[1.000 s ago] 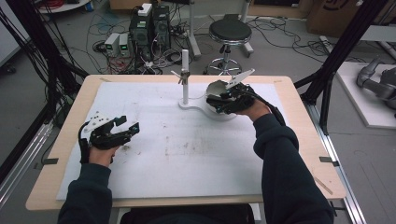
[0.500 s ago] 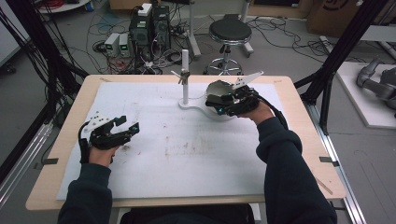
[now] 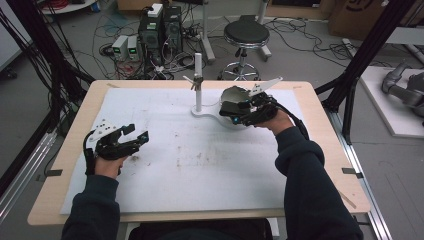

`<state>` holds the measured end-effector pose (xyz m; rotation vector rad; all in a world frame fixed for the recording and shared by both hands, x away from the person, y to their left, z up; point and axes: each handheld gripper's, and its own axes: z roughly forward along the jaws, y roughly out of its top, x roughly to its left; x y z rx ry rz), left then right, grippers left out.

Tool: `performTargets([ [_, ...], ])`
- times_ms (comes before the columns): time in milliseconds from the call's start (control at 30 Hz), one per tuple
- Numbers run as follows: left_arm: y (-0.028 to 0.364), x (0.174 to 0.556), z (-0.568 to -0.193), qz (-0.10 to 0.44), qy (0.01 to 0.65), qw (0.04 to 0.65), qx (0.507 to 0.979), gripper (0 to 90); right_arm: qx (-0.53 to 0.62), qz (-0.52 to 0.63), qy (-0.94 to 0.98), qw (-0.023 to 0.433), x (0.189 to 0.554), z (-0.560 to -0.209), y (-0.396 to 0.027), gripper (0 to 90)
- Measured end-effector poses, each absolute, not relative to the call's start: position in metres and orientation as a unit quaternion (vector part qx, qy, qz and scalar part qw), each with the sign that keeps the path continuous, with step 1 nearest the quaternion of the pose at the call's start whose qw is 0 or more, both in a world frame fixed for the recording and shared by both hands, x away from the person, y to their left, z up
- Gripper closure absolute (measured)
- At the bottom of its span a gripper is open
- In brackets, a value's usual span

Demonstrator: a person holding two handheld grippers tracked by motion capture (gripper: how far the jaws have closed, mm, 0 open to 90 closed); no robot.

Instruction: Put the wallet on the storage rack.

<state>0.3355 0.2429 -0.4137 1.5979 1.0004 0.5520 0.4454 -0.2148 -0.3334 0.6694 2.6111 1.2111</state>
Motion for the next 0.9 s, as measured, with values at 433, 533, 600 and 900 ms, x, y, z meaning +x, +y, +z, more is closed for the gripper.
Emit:
performTargets([
  [433, 0.245, 0.335, -0.413, 0.233, 0.427, 0.556, 0.674, 32.4, 0.237, 0.399, 0.880, 0.097, 0.445, -0.333, -0.218, 31.1],
  [533, 0.245, 0.336, -0.413, 0.234, 0.427, 0.556, 0.673, 32.5, 0.239, 0.417, 0.871, 0.099, 0.443, -0.327, -0.222, 28.0],
  [600, 0.245, 0.336, -0.414, 0.234, 0.427, 0.557, 0.673, 32.5, 0.244, 0.423, 0.866, 0.106, 0.441, -0.324, -0.225, 27.4],
  [900, 0.246, 0.336, -0.412, 0.236, 0.426, 0.558, 0.672, 32.5, 0.264, 0.444, 0.843, 0.151, 0.425, -0.306, -0.253, 27.0],
])
